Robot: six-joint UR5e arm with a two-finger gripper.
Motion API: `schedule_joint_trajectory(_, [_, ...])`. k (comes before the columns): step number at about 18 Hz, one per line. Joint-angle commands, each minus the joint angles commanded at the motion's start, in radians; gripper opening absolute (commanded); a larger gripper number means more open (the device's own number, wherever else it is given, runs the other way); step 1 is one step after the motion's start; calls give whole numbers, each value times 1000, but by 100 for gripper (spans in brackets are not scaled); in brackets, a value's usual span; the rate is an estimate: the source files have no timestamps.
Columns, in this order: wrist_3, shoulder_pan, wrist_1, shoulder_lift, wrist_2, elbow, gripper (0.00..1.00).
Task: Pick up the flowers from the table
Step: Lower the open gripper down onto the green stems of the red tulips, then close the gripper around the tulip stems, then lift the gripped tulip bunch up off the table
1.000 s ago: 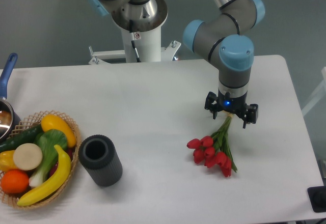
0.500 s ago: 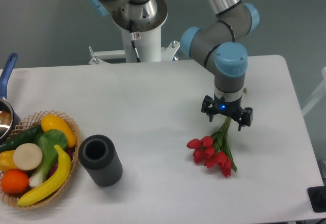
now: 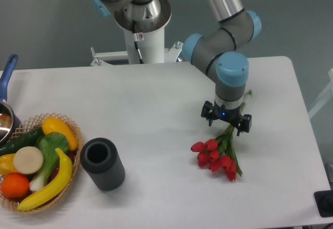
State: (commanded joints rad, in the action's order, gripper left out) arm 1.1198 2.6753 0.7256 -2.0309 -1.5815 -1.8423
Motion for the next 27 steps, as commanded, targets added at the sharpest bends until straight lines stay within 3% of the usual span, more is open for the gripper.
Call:
schedule_joint_trajectory(5, [5, -8, -2, -21, 0, 20, 100])
schedule_joint_trajectory(6, [6, -8, -2, -28, 0, 24, 96])
schedule_joint_trajectory(7, [6, -9, -2, -31, -2, 26, 76])
schedule_joint_trajectory(14, [-81, -14, -12, -6, -2, 15, 0])
schedule_joint_trajectory(22, [-83, -9, -8, 60, -48, 28, 0])
schedule_joint_trajectory(27, [-87, 17, 26, 83, -45, 90, 0])
